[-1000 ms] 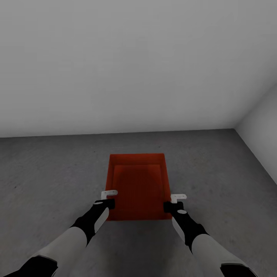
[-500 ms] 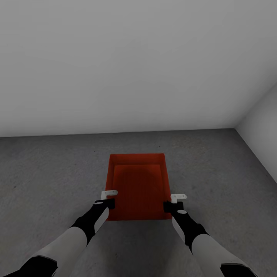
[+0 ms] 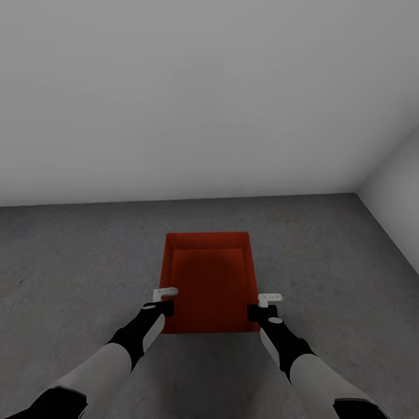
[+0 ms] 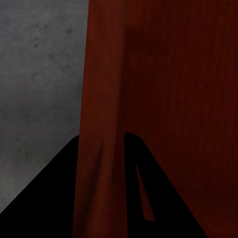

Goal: Move the two storage containers from the living room to the garage. In the garage, place one container on the floor and stack the other container on top of it (either order is fine).

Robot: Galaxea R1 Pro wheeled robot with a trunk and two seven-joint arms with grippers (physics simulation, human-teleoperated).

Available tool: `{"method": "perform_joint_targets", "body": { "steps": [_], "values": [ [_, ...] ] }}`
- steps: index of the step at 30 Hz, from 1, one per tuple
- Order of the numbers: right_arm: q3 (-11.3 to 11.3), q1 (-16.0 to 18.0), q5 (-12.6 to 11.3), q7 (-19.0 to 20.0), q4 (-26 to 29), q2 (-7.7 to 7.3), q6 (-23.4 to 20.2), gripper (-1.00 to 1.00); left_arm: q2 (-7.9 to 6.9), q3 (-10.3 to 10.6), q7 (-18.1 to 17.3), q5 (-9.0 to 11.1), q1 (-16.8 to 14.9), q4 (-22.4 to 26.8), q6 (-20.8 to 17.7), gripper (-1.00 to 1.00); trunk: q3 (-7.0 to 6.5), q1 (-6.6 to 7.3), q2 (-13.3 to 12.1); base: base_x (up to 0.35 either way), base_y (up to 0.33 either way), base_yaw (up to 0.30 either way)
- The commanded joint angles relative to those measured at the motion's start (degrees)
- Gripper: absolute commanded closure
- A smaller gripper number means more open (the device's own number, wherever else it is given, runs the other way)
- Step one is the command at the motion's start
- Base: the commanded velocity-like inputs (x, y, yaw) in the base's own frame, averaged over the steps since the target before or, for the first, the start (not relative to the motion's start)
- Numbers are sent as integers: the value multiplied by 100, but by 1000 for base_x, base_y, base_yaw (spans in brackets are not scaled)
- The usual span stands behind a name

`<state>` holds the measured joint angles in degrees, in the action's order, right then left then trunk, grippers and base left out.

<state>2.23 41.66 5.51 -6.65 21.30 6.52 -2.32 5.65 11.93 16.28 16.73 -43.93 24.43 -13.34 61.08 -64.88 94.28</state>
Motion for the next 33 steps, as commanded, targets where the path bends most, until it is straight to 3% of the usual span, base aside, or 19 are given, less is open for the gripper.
{"method": "perform_joint_targets", "body": {
  "steps": [1, 9, 14, 33],
  "values": [
    [164, 0, 64, -186, -3, 7, -24, 100, -3, 2, 77, -47, -1, 26, 402, 100, 4, 0, 3, 0, 0, 0],
    [164, 0, 64, -188, -3, 8, -23, 100, -3, 3, 77, -47, -1, 26, 402, 100, 4, 0, 3, 0, 0, 0],
    [164, 0, 64, -188, -3, 7, -23, 100, -3, 2, 77, -47, -1, 26, 402, 100, 94, -110, 204, 0, 0, 0],
    [164, 0, 64, -188, -3, 9, -23, 100, -3, 2, 77, -47, -1, 26, 402, 100, 94, -110, 204, 0, 0, 0]
  ]
}}
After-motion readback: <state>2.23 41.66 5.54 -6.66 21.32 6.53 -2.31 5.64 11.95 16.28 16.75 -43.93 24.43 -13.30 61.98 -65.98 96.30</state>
